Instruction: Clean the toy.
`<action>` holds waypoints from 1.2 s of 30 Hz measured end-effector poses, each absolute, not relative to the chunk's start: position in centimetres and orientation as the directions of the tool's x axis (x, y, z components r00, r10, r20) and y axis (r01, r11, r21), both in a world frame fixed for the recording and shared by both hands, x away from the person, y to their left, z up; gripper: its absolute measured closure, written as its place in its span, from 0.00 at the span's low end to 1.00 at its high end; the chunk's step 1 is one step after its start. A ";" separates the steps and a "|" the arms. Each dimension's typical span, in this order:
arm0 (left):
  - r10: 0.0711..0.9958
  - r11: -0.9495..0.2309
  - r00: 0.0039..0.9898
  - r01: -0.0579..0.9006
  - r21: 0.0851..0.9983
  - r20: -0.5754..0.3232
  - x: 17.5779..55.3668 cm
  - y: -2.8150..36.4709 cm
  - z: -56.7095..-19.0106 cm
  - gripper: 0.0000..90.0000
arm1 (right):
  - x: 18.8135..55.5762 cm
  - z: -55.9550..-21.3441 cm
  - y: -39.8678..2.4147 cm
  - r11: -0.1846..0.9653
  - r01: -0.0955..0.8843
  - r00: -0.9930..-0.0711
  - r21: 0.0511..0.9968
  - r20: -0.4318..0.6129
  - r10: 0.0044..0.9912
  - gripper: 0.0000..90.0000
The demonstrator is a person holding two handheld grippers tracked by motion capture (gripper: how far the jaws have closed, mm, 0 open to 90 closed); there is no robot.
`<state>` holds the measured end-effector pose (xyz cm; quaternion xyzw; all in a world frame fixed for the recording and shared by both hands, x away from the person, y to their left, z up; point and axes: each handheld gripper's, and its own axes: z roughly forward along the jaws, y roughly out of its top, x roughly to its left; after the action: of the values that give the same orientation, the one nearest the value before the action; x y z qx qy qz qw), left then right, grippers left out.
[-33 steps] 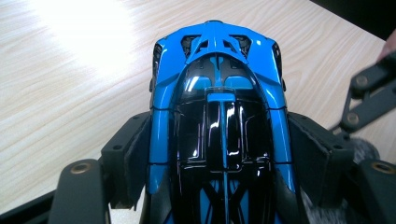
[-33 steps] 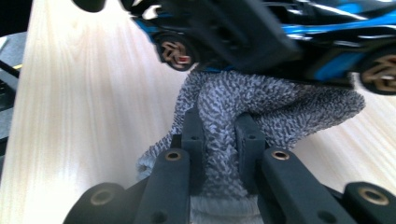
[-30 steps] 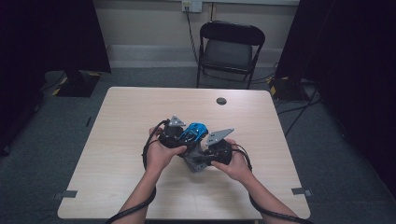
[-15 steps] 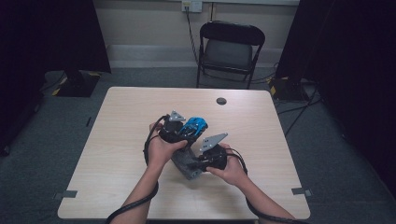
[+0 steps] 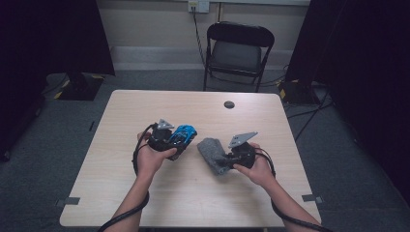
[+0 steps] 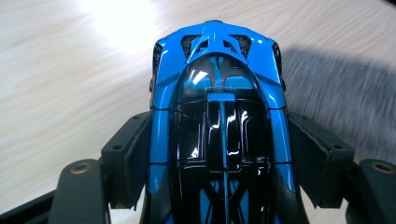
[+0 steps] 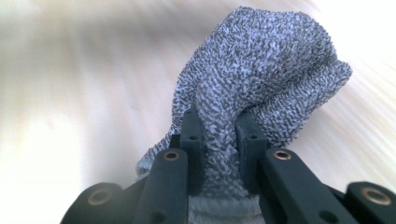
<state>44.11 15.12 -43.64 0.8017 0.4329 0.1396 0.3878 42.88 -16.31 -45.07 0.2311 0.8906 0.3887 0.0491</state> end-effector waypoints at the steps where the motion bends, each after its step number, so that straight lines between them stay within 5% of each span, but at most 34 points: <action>1: 0.808 -0.319 0.578 0.590 0.741 -0.112 44.1 15.5 -43.9 0.31 | 43.1 -45.2 -16.9 0.585 0.386 -0.880 0.714 0.094 0.466 0.85; 22: 0.858 -0.322 0.507 0.656 0.683 -0.082 44.7 18.6 -47.8 0.31 | 45.7 -47.4 -21.8 0.498 0.529 -0.764 0.687 0.131 0.632 0.81; 36: 0.857 -0.355 0.513 0.652 0.670 -0.045 44.6 18.6 -48.7 0.31 | 45.6 -47.8 -22.3 0.456 0.539 -0.730 0.708 0.123 0.672 0.57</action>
<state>44.61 18.59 -48.70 0.8075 0.4672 0.1591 0.3230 45.55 -22.29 -47.83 0.3565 0.8488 0.3806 0.0876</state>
